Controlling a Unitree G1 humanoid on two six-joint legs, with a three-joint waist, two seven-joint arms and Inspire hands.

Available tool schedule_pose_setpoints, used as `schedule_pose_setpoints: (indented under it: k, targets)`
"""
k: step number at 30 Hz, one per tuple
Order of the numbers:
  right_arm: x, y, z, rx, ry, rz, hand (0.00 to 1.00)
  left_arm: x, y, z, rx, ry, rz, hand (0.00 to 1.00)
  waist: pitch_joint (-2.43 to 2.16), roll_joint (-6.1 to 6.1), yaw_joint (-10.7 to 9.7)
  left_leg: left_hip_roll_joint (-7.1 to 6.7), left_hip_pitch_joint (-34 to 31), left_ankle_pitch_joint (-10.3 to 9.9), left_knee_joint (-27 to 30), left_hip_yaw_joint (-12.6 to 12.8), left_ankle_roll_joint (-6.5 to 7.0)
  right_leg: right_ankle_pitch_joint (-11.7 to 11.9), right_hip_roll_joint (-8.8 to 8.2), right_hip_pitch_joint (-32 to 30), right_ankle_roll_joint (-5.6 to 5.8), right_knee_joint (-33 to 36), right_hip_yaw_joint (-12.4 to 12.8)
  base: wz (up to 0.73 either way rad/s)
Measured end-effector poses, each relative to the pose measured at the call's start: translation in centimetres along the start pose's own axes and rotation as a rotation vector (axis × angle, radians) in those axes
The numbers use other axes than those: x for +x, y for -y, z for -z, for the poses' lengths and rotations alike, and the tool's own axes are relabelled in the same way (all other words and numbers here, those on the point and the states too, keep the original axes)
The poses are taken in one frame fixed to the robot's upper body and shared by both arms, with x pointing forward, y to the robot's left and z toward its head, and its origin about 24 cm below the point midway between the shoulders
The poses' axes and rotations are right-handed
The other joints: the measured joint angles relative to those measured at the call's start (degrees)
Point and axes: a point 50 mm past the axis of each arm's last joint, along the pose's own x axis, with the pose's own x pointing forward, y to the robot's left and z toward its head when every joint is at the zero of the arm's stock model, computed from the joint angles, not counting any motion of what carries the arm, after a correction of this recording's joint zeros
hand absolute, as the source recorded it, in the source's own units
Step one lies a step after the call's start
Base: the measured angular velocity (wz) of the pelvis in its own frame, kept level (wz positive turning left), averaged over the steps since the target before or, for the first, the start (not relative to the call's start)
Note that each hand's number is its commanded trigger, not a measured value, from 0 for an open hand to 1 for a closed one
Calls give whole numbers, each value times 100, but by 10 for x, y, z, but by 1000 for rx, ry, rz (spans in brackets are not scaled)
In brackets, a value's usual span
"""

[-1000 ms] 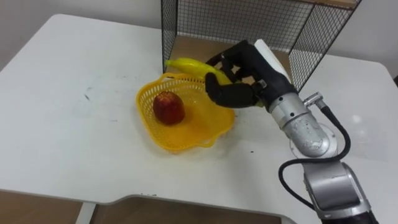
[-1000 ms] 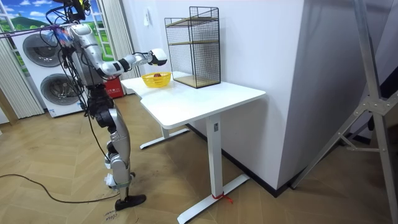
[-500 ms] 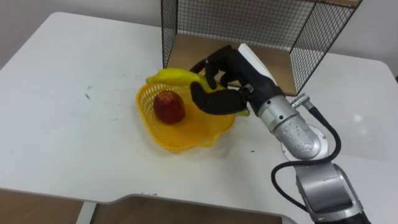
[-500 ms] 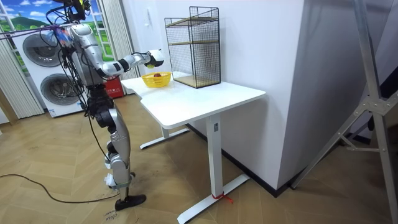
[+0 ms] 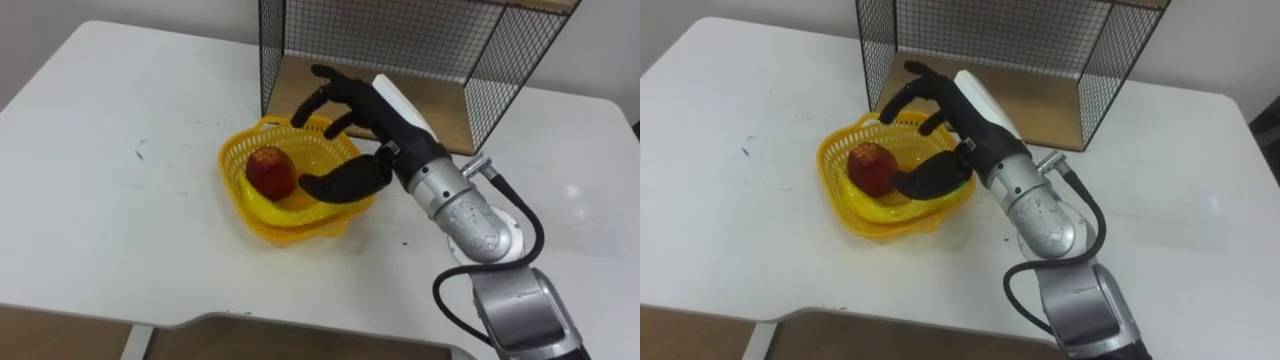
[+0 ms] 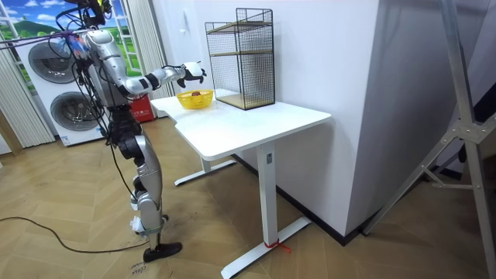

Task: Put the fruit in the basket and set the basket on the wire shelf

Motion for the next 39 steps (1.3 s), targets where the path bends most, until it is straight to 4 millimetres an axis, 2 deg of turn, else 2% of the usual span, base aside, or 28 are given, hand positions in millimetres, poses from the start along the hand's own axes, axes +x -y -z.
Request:
schedule_pose_setpoints:
  k: [11,17,22,28,31,35,37,39]
  targets:
    - [0,0,0,-15,-4,2,0,0,0,0,-2,2,-1,0,3,3,-23,0,1,0,2,0,0,0,1,3,0,2,-4,0]
    - [0,1,0,-19,-5,6,0,0,0,0,-1,1,-1,0,25,35,-46,0,-4,0,-10,-9,0,0,1,3,0,-1,-16,0]
    - [-1,3,1,-10,-6,35,0,0,0,-1,-10,2,-6,0,26,38,-58,0,-8,0,-17,-25,0,0,0,1,0,-1,-32,0]
    - [-4,11,5,120,6,107,0,-1,-2,4,-228,-31,-57,0,19,55,-109,0,2,0,-27,-39,0,0,-1,5,0,-4,-47,0]
    - [-10,25,13,165,-16,210,0,-2,0,10,-385,-51,-80,0,17,106,-114,0,49,0,-28,-49,1,0,-3,61,0,-13,-47,2]
    - [-26,31,37,226,-104,338,0,-4,0,27,-653,-140,-141,0,5,151,-81,-1,87,0,-57,-64,0,0,-3,137,1,-89,-82,1]
    - [-32,33,46,260,-141,390,0,-5,-2,33,-747,-175,-186,0,26,188,-82,0,108,0,-35,-75,-1,0,-7,180,0,-94,-125,4]
    - [-38,35,55,294,-179,460,0,-8,-9,40,-875,-210,-264,0,9,232,-103,0,98,-1,-28,-95,-3,0,-7,184,1,-94,-137,5]
